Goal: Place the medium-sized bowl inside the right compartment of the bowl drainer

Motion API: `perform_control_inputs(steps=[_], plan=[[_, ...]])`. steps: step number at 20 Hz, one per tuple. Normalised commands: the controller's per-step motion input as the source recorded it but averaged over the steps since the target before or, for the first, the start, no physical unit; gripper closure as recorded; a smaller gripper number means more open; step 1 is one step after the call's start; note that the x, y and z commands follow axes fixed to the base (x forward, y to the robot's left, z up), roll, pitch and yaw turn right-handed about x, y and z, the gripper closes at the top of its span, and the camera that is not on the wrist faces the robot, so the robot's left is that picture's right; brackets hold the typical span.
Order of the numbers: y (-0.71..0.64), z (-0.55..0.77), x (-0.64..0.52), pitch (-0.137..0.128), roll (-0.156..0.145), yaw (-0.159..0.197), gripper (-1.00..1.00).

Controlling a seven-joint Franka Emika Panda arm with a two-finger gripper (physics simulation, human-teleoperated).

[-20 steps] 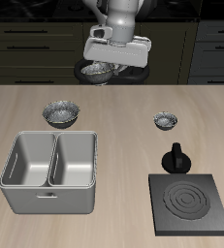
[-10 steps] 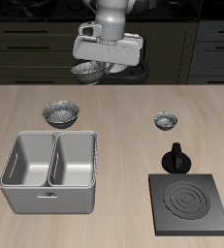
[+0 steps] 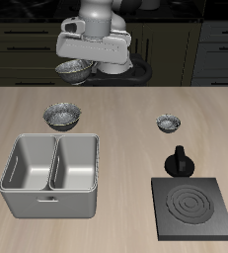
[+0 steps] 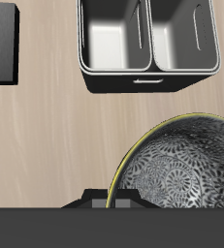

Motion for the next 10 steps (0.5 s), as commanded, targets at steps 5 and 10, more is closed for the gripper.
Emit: perform_control_inputs(steps=[5,10], plan=[[-0.18,0.06,0.26,0.028,0.018,0.060,1.00],[-0.27,0.11,0.36,-0.010,0.009,0.046,1.00]])
